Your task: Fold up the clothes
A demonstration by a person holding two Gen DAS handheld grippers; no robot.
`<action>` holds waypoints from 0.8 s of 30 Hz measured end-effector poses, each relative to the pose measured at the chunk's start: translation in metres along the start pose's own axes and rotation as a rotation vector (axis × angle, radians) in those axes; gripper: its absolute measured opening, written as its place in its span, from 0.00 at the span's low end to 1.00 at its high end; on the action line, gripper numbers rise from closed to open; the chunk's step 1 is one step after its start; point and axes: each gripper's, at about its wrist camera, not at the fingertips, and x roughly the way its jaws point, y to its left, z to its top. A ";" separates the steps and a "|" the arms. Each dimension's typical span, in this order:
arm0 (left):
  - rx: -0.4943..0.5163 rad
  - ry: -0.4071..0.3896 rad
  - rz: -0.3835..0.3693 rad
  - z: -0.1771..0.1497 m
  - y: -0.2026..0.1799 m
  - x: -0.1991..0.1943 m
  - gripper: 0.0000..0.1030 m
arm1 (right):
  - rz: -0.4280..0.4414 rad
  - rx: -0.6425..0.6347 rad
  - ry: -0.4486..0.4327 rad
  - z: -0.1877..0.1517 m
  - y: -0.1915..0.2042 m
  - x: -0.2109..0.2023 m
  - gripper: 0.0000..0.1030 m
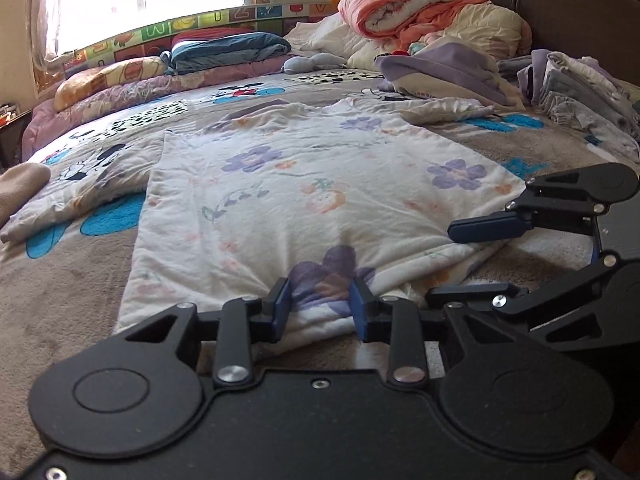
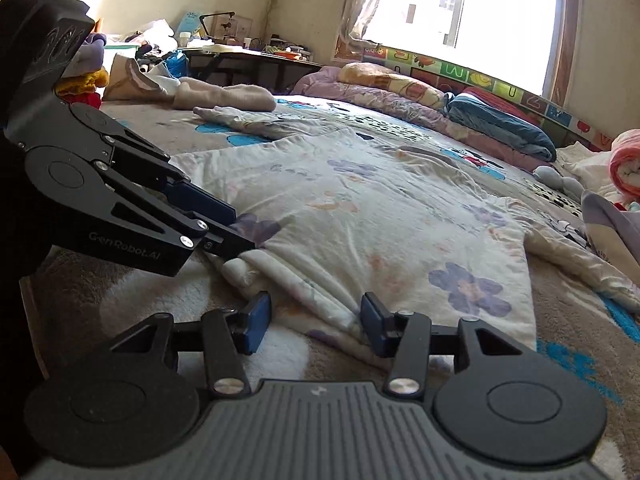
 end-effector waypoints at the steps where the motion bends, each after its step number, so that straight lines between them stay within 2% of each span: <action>1: -0.029 -0.013 -0.007 0.004 0.004 -0.007 0.30 | 0.001 -0.004 -0.004 0.000 0.000 -0.003 0.49; 3: -0.088 -0.079 0.017 0.010 0.014 -0.025 0.30 | 0.001 -0.004 -0.035 0.003 -0.002 -0.014 0.49; 6: -0.192 -0.144 0.128 0.011 0.037 -0.040 0.30 | -0.021 0.013 -0.139 0.006 -0.003 -0.028 0.50; 7: -0.241 -0.127 0.146 0.008 0.046 -0.037 0.30 | -0.036 0.014 -0.188 0.008 -0.003 -0.030 0.50; 9: -0.312 -0.035 0.140 -0.001 0.058 -0.022 0.31 | -0.039 0.005 -0.252 0.012 0.000 -0.030 0.50; 10: -0.306 -0.011 0.145 -0.005 0.058 -0.015 0.32 | -0.013 0.001 -0.239 0.014 0.002 -0.025 0.50; 12: -0.288 0.012 0.154 -0.006 0.055 -0.010 0.34 | 0.076 0.005 -0.135 0.013 0.005 -0.005 0.50; 13: -0.276 0.015 0.158 -0.004 0.053 -0.010 0.36 | 0.110 0.009 -0.092 0.011 0.006 0.003 0.55; 16: -0.267 0.009 0.170 -0.001 0.049 -0.012 0.38 | 0.145 0.035 -0.024 0.010 0.004 0.011 0.55; 20: -0.231 -0.014 0.169 0.017 0.038 -0.015 0.38 | 0.178 0.156 -0.066 0.019 -0.014 -0.013 0.55; 24: -0.202 -0.019 0.140 0.050 0.028 -0.008 0.36 | 0.159 0.280 -0.117 0.018 -0.042 -0.023 0.55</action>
